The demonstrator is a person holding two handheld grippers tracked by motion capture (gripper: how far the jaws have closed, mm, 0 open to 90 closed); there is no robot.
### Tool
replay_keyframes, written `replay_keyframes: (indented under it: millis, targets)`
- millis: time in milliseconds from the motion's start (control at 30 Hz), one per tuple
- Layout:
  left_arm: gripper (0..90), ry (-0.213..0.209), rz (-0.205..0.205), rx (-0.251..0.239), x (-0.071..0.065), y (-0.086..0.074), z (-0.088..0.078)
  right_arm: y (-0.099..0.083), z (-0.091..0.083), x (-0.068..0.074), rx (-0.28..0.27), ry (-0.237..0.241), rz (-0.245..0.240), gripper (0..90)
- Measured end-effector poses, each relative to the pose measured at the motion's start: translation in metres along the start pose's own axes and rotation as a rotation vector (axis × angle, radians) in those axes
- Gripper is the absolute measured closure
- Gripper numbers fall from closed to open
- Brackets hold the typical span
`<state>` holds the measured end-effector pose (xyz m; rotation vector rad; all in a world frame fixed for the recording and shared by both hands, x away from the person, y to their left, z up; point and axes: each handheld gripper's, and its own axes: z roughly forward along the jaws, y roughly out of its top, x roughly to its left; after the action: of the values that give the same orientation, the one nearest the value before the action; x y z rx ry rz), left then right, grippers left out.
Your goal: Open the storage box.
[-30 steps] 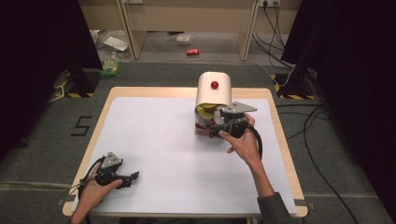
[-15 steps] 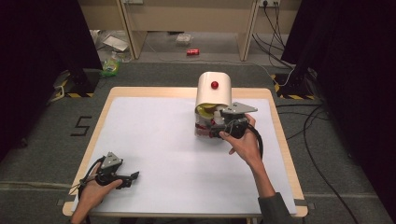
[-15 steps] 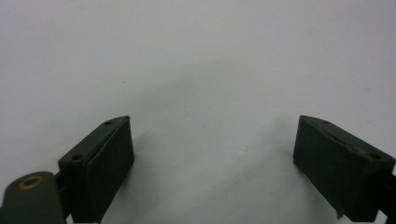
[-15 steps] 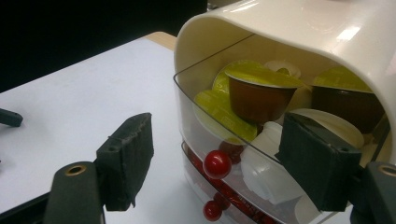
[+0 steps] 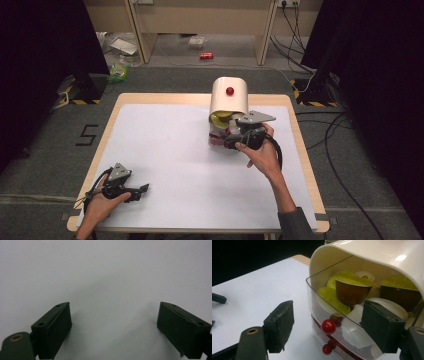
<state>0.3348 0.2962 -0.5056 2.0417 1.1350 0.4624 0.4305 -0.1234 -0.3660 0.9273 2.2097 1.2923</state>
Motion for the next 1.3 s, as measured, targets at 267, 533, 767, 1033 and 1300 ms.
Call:
replay_keyframes:
  millis: [267,533,767,1033,1300]
  targets:
    - [11.6,-0.001,0.0,-0.001,0.0,0.0,0.0,0.0,-0.002,0.001,0.006,0.008,0.002,26.8]
    - [11.6,0.0,0.0,0.0,0.0,0.0,0.0,0.0,-0.004,0.002,0.014,0.016,0.003,26.8]
    - [11.7,0.0,0.0,-0.002,0.0,0.0,0.0,-0.001,-0.006,0.003,0.015,0.02,-0.002,26.8]
    - [11.6,0.0,0.0,-0.001,0.0,0.0,0.0,-0.002,-0.009,0.003,0.019,0.044,0.002,27.2]
    - [11.6,0.0,0.0,-0.001,0.0,0.0,0.0,-0.003,-0.012,0.005,0.027,0.055,-0.006,27.2]
